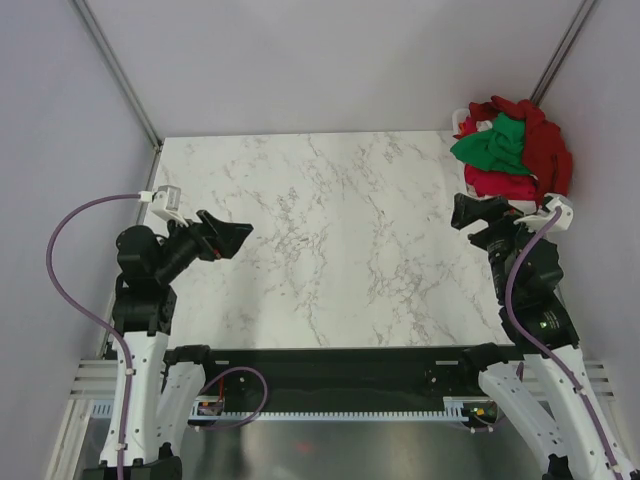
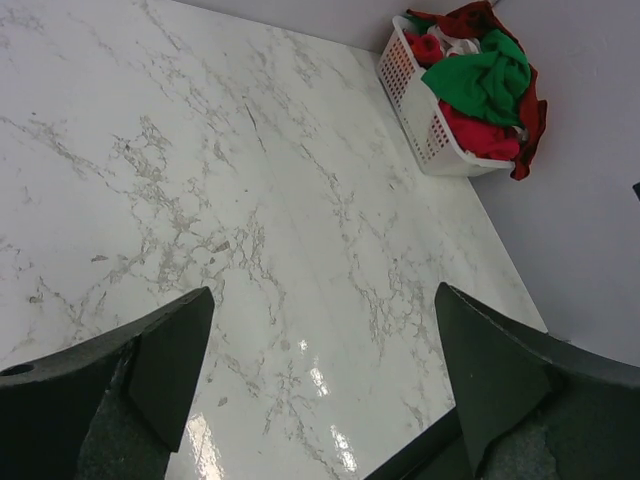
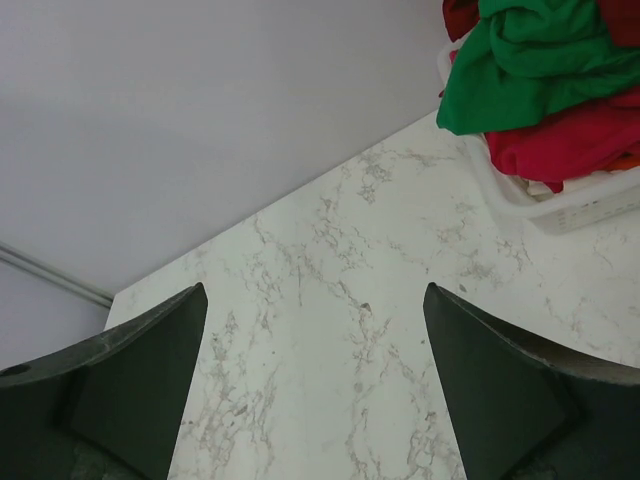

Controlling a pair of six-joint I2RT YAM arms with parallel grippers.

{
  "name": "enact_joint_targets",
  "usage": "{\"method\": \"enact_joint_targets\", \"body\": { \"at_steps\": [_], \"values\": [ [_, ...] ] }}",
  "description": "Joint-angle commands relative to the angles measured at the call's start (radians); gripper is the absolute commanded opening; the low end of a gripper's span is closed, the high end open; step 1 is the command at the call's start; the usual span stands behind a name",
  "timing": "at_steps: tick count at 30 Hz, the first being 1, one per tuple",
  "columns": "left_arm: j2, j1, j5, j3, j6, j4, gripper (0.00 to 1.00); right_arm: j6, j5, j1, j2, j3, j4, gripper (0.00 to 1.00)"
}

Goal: Fold and stack the t-shirts
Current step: Grab the tshirt from the pile

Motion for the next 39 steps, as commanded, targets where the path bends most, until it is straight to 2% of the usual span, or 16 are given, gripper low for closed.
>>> {"method": "enact_joint_targets", "body": {
  "at_steps": [1, 4, 7, 9, 11, 15, 16, 18, 22, 26, 32, 35, 39],
  "values": [
    [0.009, -0.002, -0.005, -0.013, 0.053, -0.029, 1.00, -0.039, 0.032, 0.003, 0.010, 0.072, -0.043, 0.98],
    [0.035, -0.005, -0.027, -0.026, 0.019, -0.039, 1.00, -0.082, 0.043, 0.003, 0.035, 0.096, -0.043, 0.98],
    [0.070, -0.006, 0.021, -0.034, -0.021, -0.037, 1.00, -0.096, 0.092, 0.003, 0.076, 0.133, -0.046, 0.98],
    [0.072, -0.019, -0.036, -0.036, -0.036, -0.040, 1.00, -0.137, 0.088, 0.003, 0.131, 0.164, -0.046, 0.98],
    [0.057, -0.048, -0.070, -0.031, -0.019, -0.048, 1.00, -0.166, 0.115, 0.003, 0.228, 0.237, -0.072, 0.98],
    [0.023, -0.131, -0.238, 0.000, 0.024, -0.140, 1.00, -0.202, 0.210, -0.011, 0.438, 0.450, -0.182, 0.98],
    [0.020, -0.140, -0.251, -0.002, 0.040, -0.169, 0.96, -0.212, 0.212, -0.025, 0.511, 0.545, -0.222, 0.98],
    [0.018, -0.177, -0.275, -0.020, 0.053, -0.187, 0.95, -0.216, 0.190, -0.089, 0.575, 0.657, -0.268, 0.98],
    [0.055, -0.258, -0.298, -0.002, 0.064, -0.240, 0.93, -0.219, 0.138, -0.227, 0.738, 0.762, -0.305, 0.98],
    [0.110, -0.287, -0.297, 0.006, 0.068, -0.243, 0.89, -0.209, -0.042, -0.428, 0.898, 0.874, -0.362, 0.97],
    [0.137, -0.287, -0.268, 0.009, 0.073, -0.244, 0.87, -0.196, -0.196, -0.621, 1.046, 0.960, -0.395, 0.85],
    [0.140, -0.287, -0.269, 0.010, 0.071, -0.243, 0.87, -0.180, -0.293, -0.663, 1.113, 1.000, -0.389, 0.82],
    [0.141, -0.289, -0.262, 0.010, 0.071, -0.241, 0.86, -0.183, -0.294, -0.666, 1.193, 1.092, -0.414, 0.72]
  ]
}}
